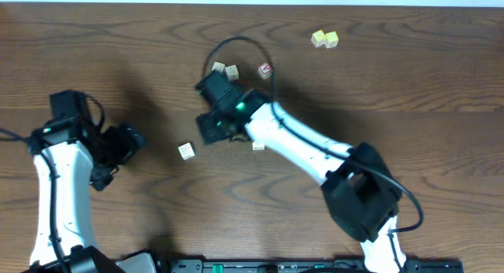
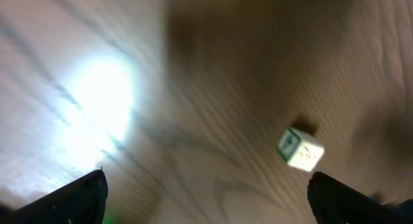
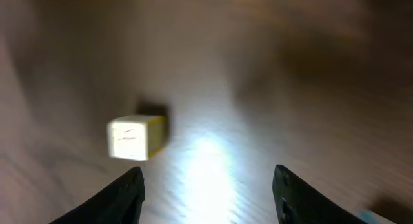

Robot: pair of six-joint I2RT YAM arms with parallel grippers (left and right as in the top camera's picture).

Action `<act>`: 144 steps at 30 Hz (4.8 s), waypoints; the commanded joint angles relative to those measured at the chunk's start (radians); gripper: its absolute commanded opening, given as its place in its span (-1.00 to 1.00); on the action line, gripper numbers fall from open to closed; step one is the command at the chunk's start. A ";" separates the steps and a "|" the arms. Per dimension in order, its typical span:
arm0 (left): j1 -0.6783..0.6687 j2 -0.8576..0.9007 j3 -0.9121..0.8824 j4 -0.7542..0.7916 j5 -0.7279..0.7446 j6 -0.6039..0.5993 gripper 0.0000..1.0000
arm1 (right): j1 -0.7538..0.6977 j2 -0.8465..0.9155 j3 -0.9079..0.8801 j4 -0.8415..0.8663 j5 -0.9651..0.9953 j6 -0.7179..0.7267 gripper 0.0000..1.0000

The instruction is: Lift 5 blocks

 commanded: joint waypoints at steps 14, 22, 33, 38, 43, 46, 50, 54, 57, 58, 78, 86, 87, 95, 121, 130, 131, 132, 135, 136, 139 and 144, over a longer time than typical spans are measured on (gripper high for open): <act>0.197 -0.005 0.011 -0.049 -0.033 -0.043 0.98 | 0.167 0.113 0.013 0.151 0.163 -0.051 0.23; 0.197 -0.005 0.011 -0.059 -0.032 -0.039 0.98 | 0.200 0.163 0.013 0.182 0.240 -0.050 0.22; 0.197 -0.005 0.011 -0.060 -0.033 -0.032 0.98 | 0.194 0.166 0.013 0.166 0.335 0.035 -0.21; 0.197 -0.005 0.011 -0.060 -0.033 -0.032 0.98 | 0.174 0.166 0.013 0.117 0.369 0.122 -0.31; 0.197 -0.005 0.011 -0.060 -0.033 -0.032 0.98 | 0.137 0.166 0.027 0.061 0.369 0.129 -0.37; 0.197 -0.005 0.011 -0.060 -0.033 -0.032 0.98 | 0.121 0.166 0.032 0.048 0.366 0.112 -0.35; 0.197 -0.005 0.011 -0.060 -0.033 -0.031 0.98 | 0.111 0.166 0.033 0.068 0.369 -0.037 -0.10; 0.197 -0.005 0.011 -0.060 -0.033 -0.032 0.98 | 0.102 0.166 0.032 0.092 0.368 -0.126 0.04; 0.197 -0.005 0.011 -0.060 -0.033 -0.032 0.98 | 0.102 0.166 0.032 0.115 0.364 -0.163 0.06; 0.197 -0.005 0.011 -0.060 -0.033 -0.032 0.98 | 0.102 0.167 0.032 0.124 0.357 -0.179 0.07; 0.197 -0.005 0.011 -0.060 -0.033 -0.032 0.98 | 0.098 0.167 0.041 0.020 0.344 0.026 -0.31; 0.197 -0.005 0.011 -0.060 -0.032 -0.032 0.98 | 0.054 0.166 0.134 -0.237 0.387 0.270 -0.42; 0.197 -0.005 0.011 -0.060 -0.032 -0.032 0.98 | 0.046 0.166 0.134 -0.246 0.382 0.288 -0.43; 0.197 -0.005 0.011 -0.060 -0.032 -0.032 0.98 | -0.021 0.166 0.131 -0.271 0.264 0.313 -0.39; 0.197 -0.005 0.011 -0.061 -0.032 -0.032 0.98 | -0.009 0.166 0.086 -0.327 0.188 0.425 -0.38; 0.197 -0.005 0.011 -0.061 -0.032 -0.032 0.98 | -0.009 0.166 0.086 -0.334 0.158 0.413 -0.16; 0.197 -0.005 0.011 -0.061 -0.032 -0.032 0.97 | -0.009 0.166 0.086 -0.334 0.158 0.413 -0.10; 0.197 -0.005 0.011 -0.061 -0.032 -0.032 0.98 | -0.009 0.166 0.086 -0.334 0.158 0.413 -0.07; 0.197 -0.005 0.011 -0.060 -0.032 -0.032 0.98 | -0.009 0.166 0.087 -0.334 0.159 0.410 0.06; 0.197 -0.005 0.011 -0.060 -0.032 -0.032 0.98 | -0.010 0.166 0.087 -0.333 0.158 0.409 0.08; 0.197 -0.005 0.011 -0.060 -0.032 -0.032 0.98 | -0.013 0.166 0.093 -0.336 0.158 0.406 0.11; 0.197 -0.005 0.011 -0.060 -0.032 -0.032 0.98 | -0.015 0.166 0.120 -0.354 0.159 0.404 0.15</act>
